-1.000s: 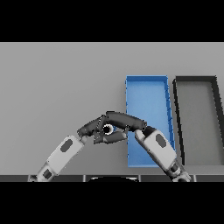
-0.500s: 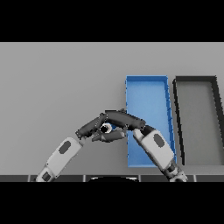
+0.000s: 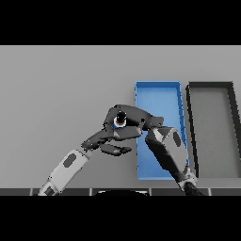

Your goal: Pick up the blue pipe and place it into the blue bin.

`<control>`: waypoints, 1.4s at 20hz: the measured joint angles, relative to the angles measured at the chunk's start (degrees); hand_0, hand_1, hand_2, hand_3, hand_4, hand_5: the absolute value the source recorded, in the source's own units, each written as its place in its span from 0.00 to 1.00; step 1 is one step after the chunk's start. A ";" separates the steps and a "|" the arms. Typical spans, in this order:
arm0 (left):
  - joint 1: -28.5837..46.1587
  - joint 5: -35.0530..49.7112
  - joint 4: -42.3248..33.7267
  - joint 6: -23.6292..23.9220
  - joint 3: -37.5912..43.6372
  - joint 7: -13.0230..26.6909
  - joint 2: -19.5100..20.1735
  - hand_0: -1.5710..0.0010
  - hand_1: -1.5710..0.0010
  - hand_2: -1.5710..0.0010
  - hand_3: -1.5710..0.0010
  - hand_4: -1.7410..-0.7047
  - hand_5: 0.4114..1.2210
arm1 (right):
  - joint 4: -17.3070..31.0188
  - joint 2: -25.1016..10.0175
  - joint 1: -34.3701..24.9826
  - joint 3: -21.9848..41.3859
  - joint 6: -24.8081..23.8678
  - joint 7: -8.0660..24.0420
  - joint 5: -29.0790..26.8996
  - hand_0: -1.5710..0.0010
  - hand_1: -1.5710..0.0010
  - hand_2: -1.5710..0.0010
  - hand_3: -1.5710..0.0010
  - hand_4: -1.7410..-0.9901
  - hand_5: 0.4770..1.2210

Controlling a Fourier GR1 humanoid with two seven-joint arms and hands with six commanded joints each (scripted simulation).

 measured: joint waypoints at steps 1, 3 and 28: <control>0.39 0.09 -0.12 -0.26 0.04 -0.34 0.44 1.00 1.00 1.00 1.00 0.85 0.11 | 0.72 -1.42 -2.19 -0.06 -2.36 0.27 -1.52 0.00 0.00 0.00 0.00 0.33 1.00; -0.08 -0.10 -0.17 -0.08 -0.07 0.39 0.18 1.00 1.00 1.00 1.00 0.85 0.10 | 0.84 -3.64 -7.15 -2.15 -3.27 -0.43 -3.30 0.00 0.00 0.00 0.00 0.33 1.00; 0.59 -0.57 -1.72 0.02 1.11 0.37 3.04 1.00 1.00 1.00 1.00 0.88 0.07 | 28.30 -16.36 3.20 -19.34 -15.67 0.47 18.06 0.00 0.00 0.00 0.14 0.26 1.00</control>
